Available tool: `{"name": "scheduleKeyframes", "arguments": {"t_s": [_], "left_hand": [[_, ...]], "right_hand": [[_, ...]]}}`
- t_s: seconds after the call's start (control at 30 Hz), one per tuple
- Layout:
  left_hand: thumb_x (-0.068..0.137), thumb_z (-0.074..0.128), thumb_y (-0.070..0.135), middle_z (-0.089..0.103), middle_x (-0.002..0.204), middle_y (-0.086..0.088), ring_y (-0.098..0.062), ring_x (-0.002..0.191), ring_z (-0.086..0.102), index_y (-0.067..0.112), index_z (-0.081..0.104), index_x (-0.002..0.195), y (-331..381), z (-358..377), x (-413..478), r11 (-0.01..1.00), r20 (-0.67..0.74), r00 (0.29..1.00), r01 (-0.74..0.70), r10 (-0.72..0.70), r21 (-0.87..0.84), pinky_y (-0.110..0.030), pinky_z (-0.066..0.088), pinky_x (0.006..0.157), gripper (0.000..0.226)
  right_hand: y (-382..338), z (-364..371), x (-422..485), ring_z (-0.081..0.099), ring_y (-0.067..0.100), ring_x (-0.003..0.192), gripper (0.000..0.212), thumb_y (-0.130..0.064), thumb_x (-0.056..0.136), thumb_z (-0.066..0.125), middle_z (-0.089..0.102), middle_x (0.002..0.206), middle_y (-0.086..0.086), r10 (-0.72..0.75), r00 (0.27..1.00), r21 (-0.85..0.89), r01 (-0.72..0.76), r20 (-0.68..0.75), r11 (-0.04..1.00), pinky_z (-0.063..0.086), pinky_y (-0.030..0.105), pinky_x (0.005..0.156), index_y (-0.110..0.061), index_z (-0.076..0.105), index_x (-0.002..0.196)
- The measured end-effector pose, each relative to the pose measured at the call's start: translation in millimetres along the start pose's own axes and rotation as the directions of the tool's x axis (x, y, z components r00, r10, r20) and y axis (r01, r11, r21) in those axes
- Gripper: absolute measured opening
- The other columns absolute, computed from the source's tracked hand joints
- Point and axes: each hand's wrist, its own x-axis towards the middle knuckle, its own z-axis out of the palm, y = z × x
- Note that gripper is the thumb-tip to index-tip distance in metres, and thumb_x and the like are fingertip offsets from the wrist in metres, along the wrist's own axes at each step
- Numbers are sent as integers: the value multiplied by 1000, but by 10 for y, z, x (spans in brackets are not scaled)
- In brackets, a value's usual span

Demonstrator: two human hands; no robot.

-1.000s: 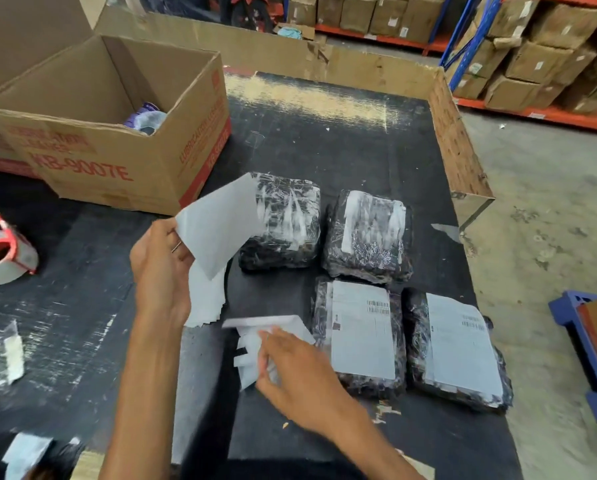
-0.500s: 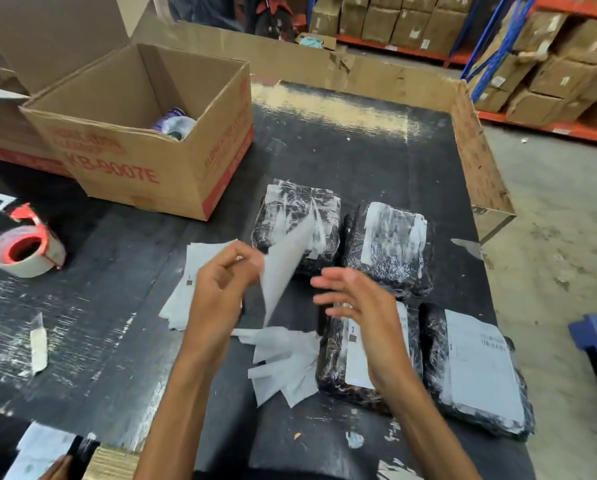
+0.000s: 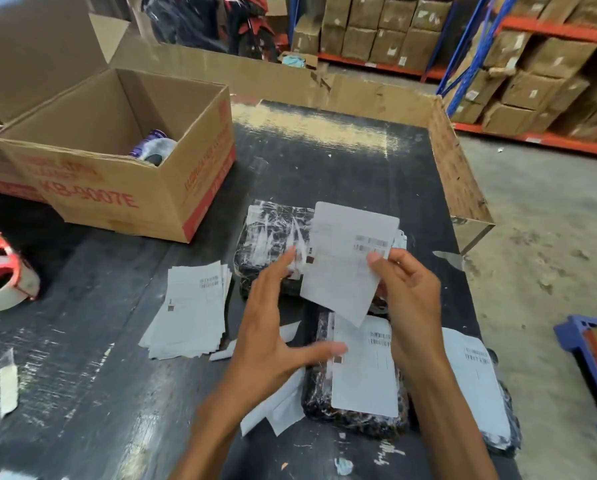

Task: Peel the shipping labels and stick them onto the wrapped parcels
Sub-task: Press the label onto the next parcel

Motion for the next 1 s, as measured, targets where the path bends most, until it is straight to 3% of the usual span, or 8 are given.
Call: {"name": "scheduleKeyframes", "arguments": {"t_s": [0.07, 0.17, 0.2, 0.4, 0.53, 0.6, 0.87, 1.0], "left_hand": [[80, 67, 67, 53, 139, 22, 4, 129, 49, 46, 36, 147, -9, 76, 86, 984, -71, 990, 106, -118, -145, -22, 40, 105, 77], [94, 63, 46, 67, 92, 15, 6, 88, 62, 36, 63, 105, -21, 196, 268, 979, -73, 984, 152, -163, -134, -14, 45, 80, 15], [96, 64, 38, 65, 80, 12, 2, 76, 59, 28, 64, 91, -7, 240, 319, 986, -73, 989, 120, -129, -116, -13, 43, 73, 11], [100, 60, 24, 52, 65, 9, -6, 64, 47, 14, 57, 72, 110, 521, 688, 1000, -55, 998, -9, 9, 3, -17, 34, 63, 30], [99, 53, 25, 43, 63, 9, -18, 75, 46, 29, 36, 63, 87, 749, 1044, 956, -79, 994, -53, 79, 289, -33, 36, 69, 40], [97, 52, 24, 44, 61, 8, -20, 75, 48, 27, 37, 62, 23, 828, 1167, 927, -82, 993, -48, 84, 373, -38, 42, 73, 39], [97, 45, 23, 54, 74, -2, -23, 79, 44, 14, 52, 72, -153, 960, 1225, 810, -37, 998, -11, 41, 587, -40, 40, 76, 28], [98, 44, 24, 50, 76, -2, -23, 79, 43, 15, 48, 76, -178, 960, 1258, 760, 6, 999, -31, 36, 649, -37, 35, 72, 24]], "right_hand": [[-48, -102, 10, 77, 14, 88, 8, -12, 95, 66, 81, 99, 1, 3, 999, 30, -5, 49, 1000, 61, 26, 72, -8, 71, 101], [-86, -249, 39, 76, 17, 92, 12, -13, 95, 66, 80, 104, 4, 4, 998, 29, -6, 60, 1000, 60, 25, 73, -7, 70, 104], [-84, -305, 68, 77, 16, 91, 11, -12, 95, 66, 80, 104, 3, 1, 999, 24, -2, 51, 1000, 58, 22, 70, -8, 71, 104], [-85, -487, 535, 74, 2, 83, 13, -16, 98, 64, 80, 93, -12, -56, 997, -152, 47, -59, 987, 58, 20, 66, -21, 72, 91], [93, -540, 1115, 70, 20, 102, 21, -50, 81, 61, 75, 105, -7, -146, 985, -482, 84, -93, 872, 60, 51, 87, -34, 73, 88], [232, -567, 1331, 68, 22, 99, 18, -45, 83, 63, 74, 99, -9, -170, 982, -574, 93, -81, 814, 56, 55, 89, -29, 73, 83], [666, -667, 1471, 64, 30, 92, 17, -35, 84, 67, 69, 85, 1, -150, 986, -690, 61, -70, 722, 53, 41, 68, -22, 65, 74], [746, -656, 1392, 55, 23, 106, 13, -40, 87, 67, 64, 108, 2, -197, 979, -768, 82, -59, 635, 44, 36, 81, -30, 59, 84]]}}
